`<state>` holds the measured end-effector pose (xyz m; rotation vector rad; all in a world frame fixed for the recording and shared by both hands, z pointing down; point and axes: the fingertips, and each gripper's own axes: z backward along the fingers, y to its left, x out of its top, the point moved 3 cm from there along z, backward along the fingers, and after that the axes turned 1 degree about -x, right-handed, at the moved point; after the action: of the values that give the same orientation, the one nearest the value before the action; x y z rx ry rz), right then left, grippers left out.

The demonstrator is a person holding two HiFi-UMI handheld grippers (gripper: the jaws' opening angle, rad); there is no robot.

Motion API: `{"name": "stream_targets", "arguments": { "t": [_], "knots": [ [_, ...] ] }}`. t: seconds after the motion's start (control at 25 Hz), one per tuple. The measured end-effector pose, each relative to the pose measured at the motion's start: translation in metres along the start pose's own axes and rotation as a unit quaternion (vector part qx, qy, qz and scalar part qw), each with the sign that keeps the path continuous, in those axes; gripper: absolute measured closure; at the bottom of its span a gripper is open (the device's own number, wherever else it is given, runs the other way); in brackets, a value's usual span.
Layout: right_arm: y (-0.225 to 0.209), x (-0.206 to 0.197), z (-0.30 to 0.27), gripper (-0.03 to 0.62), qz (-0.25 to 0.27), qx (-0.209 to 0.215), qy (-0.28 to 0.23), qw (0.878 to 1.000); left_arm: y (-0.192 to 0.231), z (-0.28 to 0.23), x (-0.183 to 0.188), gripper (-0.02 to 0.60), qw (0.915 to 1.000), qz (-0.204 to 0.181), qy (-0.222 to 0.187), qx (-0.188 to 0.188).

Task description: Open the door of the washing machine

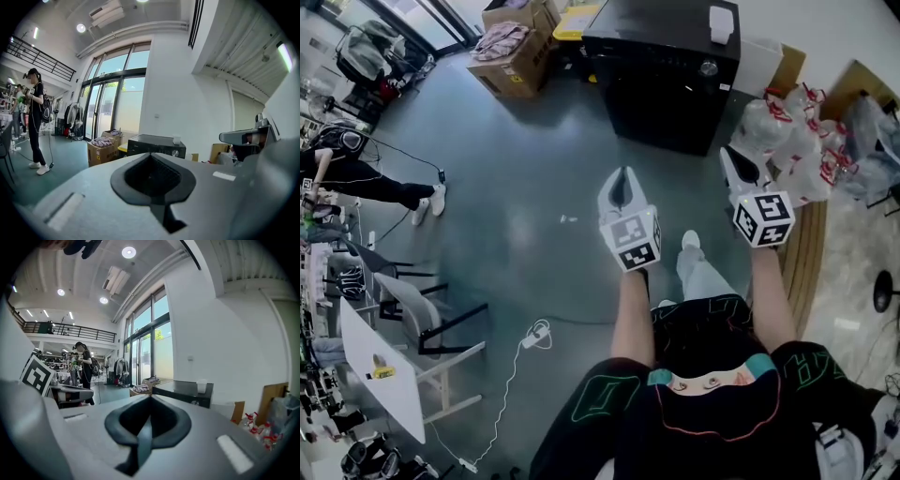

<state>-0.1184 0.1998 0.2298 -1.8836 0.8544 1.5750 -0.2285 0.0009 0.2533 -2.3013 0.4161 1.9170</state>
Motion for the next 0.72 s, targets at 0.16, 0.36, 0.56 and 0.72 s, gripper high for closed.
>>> {"name": "stream_targets", "arguments": {
  "t": [0.16,0.36,0.56,0.72],
  "knots": [
    [-0.028,-0.008,-0.032,0.591,-0.012,0.005,0.011,1.0,-0.01,-0.039,-0.009,0.571,0.9998,-0.002,0.019,0.002],
    [-0.065,-0.022,-0.073,0.591,-0.038,0.014,0.028,0.999,-0.024,-0.091,-0.021,0.571,0.9984,-0.008,0.056,0.006],
    [-0.104,-0.028,-0.112,0.591,-0.069,0.009,0.033,0.997,-0.032,-0.137,-0.023,0.571,0.9961,-0.024,0.084,0.006],
    [-0.137,-0.023,-0.142,0.591,-0.075,0.012,0.026,0.997,-0.04,-0.174,-0.015,0.571,0.996,-0.029,0.083,0.014]
  ]
}}
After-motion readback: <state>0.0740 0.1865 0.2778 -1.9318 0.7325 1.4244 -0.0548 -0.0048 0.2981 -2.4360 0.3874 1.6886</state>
